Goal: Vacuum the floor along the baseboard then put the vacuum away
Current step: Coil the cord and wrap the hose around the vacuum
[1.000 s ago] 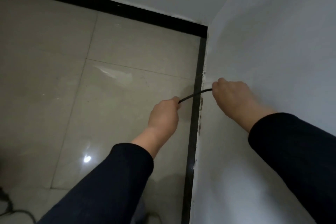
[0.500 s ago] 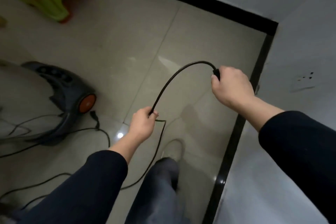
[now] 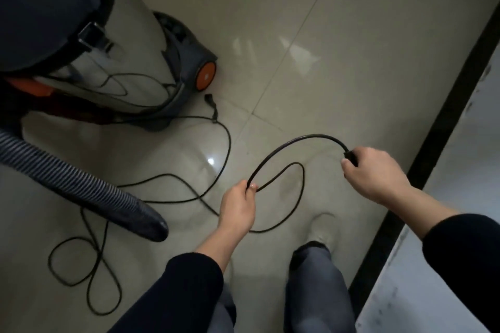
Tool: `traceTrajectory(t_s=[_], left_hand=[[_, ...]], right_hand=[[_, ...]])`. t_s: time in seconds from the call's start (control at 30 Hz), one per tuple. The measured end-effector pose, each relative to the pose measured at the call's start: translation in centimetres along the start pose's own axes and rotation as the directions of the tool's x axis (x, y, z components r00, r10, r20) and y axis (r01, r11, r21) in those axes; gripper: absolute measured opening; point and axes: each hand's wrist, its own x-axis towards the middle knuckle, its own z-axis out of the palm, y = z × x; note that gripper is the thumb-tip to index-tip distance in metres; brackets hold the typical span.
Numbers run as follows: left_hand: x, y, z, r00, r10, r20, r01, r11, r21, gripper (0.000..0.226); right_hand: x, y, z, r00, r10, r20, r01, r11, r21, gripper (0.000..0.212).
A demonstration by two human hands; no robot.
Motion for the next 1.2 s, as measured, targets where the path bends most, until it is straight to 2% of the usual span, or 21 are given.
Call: traceTrajectory(t_s=[0.27,0.43,0.63,0.73,0.87,1.03,1.1,1.2], left_hand=[[-5.1,-16.0,-5.6,0.987,-0.16,0.013,0.16,0.984,-0.078,0.027],[-7.8,-24.7,-8.9,0.968,-0.251,-0.024,0.251,0.968,-0.023,0.024],[-7.2,-32.8,-10.7,0.938,-0.346,-0.02,0.345,0.938,-0.034,0.023],[-6.4,-36.4,-10.9,0.933,-0.36,0.01,0.36,0.933,-0.006,0.025],[-5.7,-41.5,-11.2,0.912,-0.409,0.04,0.41,0.911,-0.039,0.019],[-3.9,-48.3,-14.3,0.914,-0.407,-0.004,0.406,0.912,-0.057,0.016],[-2.8,-51.2,-15.9,0.905,-0.423,-0.045,0.42,0.905,-0.067,0.014],[-0.6,-55.0,-17.9,0.887,-0.421,-0.191,0.419,0.906,-0.055,0.02]], right_hand=[[-6.6,-9.1,12.3,0.971,-0.016,0.237,0.037,0.996,-0.087,0.021],[-9.6,-15.6,17.6,0.946,-0.124,0.299,0.2,0.95,-0.239,0.008],[-11.9,-19.3,24.6,0.893,-0.264,0.365,0.373,0.887,-0.273,0.023],[-12.8,-20.6,27.9,0.876,-0.31,0.368,0.434,0.84,-0.326,0.019],[-14.3,-22.6,32.5,0.87,-0.385,0.308,0.46,0.858,-0.23,0.019],[-14.8,-26.9,39.4,0.893,-0.36,0.269,0.398,0.912,-0.102,0.024],[-14.7,-28.9,42.2,0.9,-0.347,0.266,0.373,0.926,-0.054,0.025],[-13.7,-31.3,46.1,0.904,-0.33,0.272,0.357,0.932,-0.056,0.028]])
